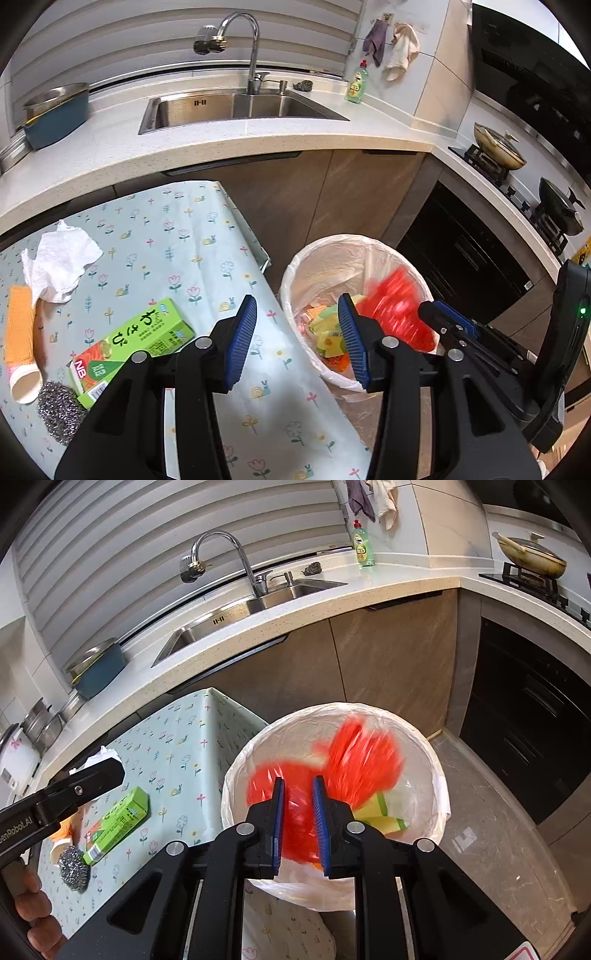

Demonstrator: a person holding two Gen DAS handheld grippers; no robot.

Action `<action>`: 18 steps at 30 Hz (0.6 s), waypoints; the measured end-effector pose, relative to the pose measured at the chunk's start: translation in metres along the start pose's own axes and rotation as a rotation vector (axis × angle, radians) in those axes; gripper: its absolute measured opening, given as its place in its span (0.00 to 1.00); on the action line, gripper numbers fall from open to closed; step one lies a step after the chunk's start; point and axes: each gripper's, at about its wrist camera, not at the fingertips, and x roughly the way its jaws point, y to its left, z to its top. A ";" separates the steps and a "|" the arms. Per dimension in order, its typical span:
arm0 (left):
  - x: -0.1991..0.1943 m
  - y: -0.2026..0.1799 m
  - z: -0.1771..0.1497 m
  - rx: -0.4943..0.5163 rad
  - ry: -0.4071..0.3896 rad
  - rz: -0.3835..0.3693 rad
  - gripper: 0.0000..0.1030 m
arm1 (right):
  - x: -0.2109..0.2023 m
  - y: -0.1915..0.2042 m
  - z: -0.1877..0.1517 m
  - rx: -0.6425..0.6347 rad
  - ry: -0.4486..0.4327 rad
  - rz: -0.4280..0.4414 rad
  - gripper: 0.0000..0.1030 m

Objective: Collect trash
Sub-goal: 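Carry both items over the bin and open both tools to drop them, then move both tools back over the table toward the remaining trash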

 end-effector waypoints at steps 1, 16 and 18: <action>-0.001 0.002 0.000 -0.002 -0.002 0.004 0.42 | 0.000 0.002 0.000 -0.001 -0.001 0.003 0.19; -0.021 0.028 -0.007 -0.036 -0.024 0.047 0.43 | -0.009 0.035 0.002 -0.044 -0.018 0.029 0.30; -0.026 0.033 -0.008 -0.044 -0.030 0.054 0.43 | -0.012 0.041 0.001 -0.052 -0.020 0.038 0.31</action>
